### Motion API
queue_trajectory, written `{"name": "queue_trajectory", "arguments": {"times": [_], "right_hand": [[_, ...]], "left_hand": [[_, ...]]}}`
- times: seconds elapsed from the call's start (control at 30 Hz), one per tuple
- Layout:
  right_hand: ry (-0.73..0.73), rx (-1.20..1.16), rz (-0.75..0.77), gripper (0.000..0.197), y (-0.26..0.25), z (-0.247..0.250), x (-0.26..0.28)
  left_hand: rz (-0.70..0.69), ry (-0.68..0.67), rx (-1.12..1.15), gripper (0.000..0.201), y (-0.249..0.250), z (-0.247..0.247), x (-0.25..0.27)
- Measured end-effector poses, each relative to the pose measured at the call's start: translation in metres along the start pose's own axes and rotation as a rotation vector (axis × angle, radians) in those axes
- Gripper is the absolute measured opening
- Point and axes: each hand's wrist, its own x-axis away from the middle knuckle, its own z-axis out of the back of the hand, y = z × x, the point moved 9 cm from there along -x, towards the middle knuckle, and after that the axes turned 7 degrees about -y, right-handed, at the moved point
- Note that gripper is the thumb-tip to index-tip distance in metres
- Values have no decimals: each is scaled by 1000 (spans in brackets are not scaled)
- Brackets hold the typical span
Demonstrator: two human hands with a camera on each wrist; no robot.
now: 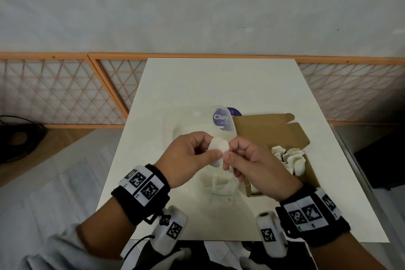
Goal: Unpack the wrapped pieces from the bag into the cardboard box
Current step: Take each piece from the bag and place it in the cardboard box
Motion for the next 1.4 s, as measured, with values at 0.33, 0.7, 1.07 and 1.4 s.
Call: {"name": "queue_trajectory", "arguments": {"times": [0.33, 0.7, 1.07, 1.4], "right_hand": [[126, 97, 72, 20, 0, 8, -1], [96, 376, 148, 21, -13, 11, 4], [53, -130, 175, 15, -23, 3, 2], [117, -139, 127, 16, -22, 9, -1]], "left_hand": [[24, 30, -160, 22, 2, -10, 5], [-73, 194, -359, 17, 31, 24, 7], [-108, 131, -143, 14, 27, 17, -5], [-155, 123, 113, 26, 38, 9, 3]]}}
